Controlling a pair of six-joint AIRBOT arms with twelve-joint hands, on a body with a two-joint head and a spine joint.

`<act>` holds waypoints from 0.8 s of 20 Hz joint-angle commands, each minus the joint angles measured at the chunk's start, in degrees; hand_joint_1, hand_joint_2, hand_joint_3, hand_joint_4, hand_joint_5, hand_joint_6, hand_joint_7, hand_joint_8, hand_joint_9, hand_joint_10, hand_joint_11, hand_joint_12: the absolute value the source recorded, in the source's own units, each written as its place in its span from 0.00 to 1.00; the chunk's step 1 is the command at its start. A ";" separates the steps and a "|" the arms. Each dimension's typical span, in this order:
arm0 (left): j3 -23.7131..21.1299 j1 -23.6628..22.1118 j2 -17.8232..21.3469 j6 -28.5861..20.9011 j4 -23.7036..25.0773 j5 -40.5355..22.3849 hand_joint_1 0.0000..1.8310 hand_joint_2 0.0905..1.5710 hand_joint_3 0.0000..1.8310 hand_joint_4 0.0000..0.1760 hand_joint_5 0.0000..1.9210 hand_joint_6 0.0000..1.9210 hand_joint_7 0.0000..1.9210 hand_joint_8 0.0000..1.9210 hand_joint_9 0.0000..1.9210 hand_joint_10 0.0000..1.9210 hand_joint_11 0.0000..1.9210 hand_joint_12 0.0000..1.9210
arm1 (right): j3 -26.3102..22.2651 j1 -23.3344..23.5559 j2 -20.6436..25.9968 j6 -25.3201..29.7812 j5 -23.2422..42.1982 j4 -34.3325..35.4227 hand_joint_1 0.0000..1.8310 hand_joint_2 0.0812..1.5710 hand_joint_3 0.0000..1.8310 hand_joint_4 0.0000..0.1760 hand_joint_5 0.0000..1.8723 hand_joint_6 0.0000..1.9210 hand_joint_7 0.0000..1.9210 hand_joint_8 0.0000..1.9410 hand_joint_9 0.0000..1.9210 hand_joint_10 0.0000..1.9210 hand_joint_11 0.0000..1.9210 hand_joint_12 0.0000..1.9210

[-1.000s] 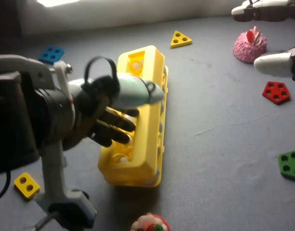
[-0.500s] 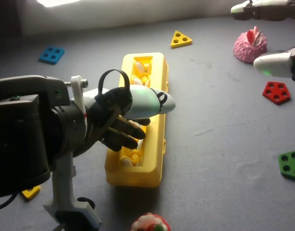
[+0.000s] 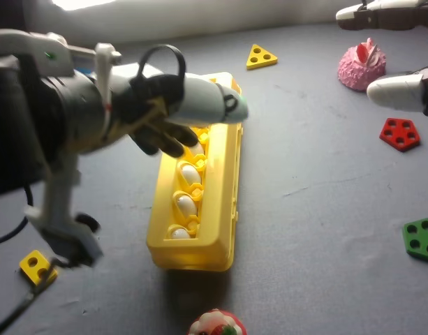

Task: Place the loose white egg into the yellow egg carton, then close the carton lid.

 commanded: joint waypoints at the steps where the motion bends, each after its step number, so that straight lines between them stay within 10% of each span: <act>1: 0.63 -1.19 0.77 1.77 4.04 2.95 0.12 0.78 0.00 0.00 0.26 0.00 0.31 0.00 0.30 0.07 0.01 0.74 | -0.19 0.84 0.40 -0.09 6.98 0.21 0.20 0.76 0.00 0.00 0.19 0.03 0.22 0.01 0.09 0.34 0.00 0.74; 7: 5.45 -2.49 3.70 26.61 1.85 15.04 0.12 0.79 0.00 0.00 0.32 0.01 0.39 0.04 0.32 0.17 0.02 0.75 | -0.19 0.76 0.43 -0.37 7.26 0.21 0.20 0.75 0.00 0.00 0.25 0.07 0.34 0.04 0.17 0.47 0.00 0.84; 10: 7.57 -3.69 4.22 39.79 -0.72 19.52 0.14 0.79 0.00 0.00 0.46 0.10 0.34 0.48 0.27 0.65 0.15 0.82 | -0.24 0.73 0.43 -0.50 7.27 0.21 0.19 0.75 0.00 0.00 0.33 0.57 0.36 0.54 0.24 0.79 0.15 1.00; 13: 8.04 -4.45 4.72 42.01 6.65 23.73 0.14 0.79 0.00 0.00 0.42 0.19 0.33 0.53 0.27 0.67 0.15 0.83 | -0.26 0.71 0.46 -0.52 7.29 0.21 0.19 0.75 0.00 0.00 0.33 0.58 0.36 0.55 0.24 0.79 0.16 1.00; 14: 7.67 -4.85 4.83 42.01 10.07 23.70 0.12 0.79 0.00 0.00 0.42 0.44 0.37 0.66 0.31 0.78 0.19 0.93 | -0.29 0.71 0.47 -0.52 7.29 0.21 0.13 0.78 0.01 0.00 0.40 0.54 0.45 0.67 0.36 0.89 0.28 1.00; 15: 7.55 -5.05 4.89 42.01 11.79 23.99 0.12 0.80 0.00 0.00 0.37 0.84 0.44 0.92 0.43 0.99 0.37 1.00 | -0.34 0.73 0.48 -0.52 7.30 0.21 0.12 0.78 0.00 0.00 0.54 0.82 0.60 0.87 0.57 0.99 0.54 1.00; 16: 7.55 -5.06 4.89 42.01 12.27 24.27 0.10 0.80 0.00 0.00 0.39 0.89 0.48 0.97 0.48 1.00 0.44 1.00 | -0.35 0.74 0.48 -0.52 7.32 0.21 0.12 0.78 0.00 0.00 0.54 0.88 0.61 0.91 0.59 1.00 0.58 1.00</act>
